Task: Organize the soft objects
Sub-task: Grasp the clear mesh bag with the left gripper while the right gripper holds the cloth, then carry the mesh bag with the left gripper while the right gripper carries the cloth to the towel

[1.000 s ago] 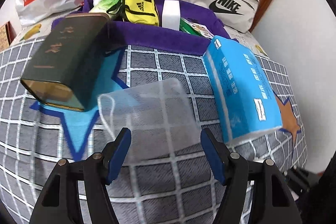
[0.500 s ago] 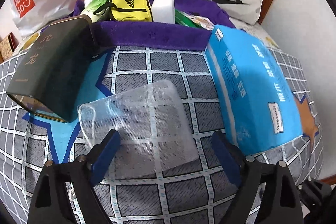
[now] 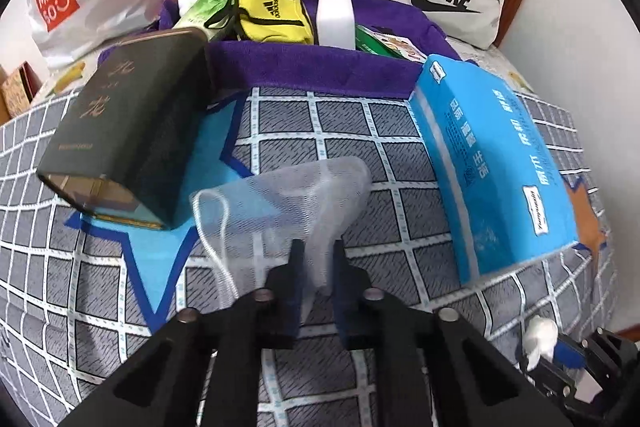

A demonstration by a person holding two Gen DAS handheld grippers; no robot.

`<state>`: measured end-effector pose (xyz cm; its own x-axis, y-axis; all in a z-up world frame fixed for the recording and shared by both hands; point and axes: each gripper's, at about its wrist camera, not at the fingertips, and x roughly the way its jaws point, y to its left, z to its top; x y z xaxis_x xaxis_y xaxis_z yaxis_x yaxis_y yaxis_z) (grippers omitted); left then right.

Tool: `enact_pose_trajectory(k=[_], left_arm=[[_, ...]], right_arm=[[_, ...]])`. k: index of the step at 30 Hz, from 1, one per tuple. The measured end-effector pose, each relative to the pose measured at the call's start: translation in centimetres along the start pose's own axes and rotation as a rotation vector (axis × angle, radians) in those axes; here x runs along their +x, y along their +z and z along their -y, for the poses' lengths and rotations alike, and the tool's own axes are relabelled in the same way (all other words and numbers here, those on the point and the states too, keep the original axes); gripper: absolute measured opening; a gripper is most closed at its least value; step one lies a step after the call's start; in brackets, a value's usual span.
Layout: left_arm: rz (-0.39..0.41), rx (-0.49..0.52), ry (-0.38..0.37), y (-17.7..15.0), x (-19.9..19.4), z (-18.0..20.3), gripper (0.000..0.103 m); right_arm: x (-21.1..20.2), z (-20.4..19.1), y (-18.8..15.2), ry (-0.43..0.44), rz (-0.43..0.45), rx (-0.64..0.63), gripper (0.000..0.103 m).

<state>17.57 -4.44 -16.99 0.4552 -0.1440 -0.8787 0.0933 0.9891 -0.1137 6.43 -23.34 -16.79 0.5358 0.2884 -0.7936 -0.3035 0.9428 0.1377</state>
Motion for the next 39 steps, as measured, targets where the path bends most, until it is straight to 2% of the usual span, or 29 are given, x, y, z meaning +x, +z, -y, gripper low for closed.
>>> enact_pose_trajectory(k=[6, 11, 19, 25, 39], left_arm=[[0.009, -0.012, -0.051, -1.3, -1.4, -1.6, 0.010], [0.049, -0.007, -0.082, -2.2, -3.5, -2.7, 0.010], [0.112, -0.014, -0.065, -2.8, -6.6, -4.0, 0.010], [0.146, -0.007, -0.081, -3.4, -8.6, -4.3, 0.010], [0.219, 0.026, -0.059, -1.3, -10.8, -4.4, 0.010]], right_arm=[[-0.5, -1.0, 0.3, -0.009, 0.005, -0.009, 0.020], [-0.9, -1.5, 0.6, -0.011, 0.011, -0.002, 0.020], [-1.1, -3.0, 1.8, -0.034, 0.020, 0.000, 0.020], [-1.7, -3.9, 2.8, -0.043, 0.039, -0.009, 0.020], [-2.8, -4.8, 6.9, -0.051, 0.102, -0.019, 0.020]])
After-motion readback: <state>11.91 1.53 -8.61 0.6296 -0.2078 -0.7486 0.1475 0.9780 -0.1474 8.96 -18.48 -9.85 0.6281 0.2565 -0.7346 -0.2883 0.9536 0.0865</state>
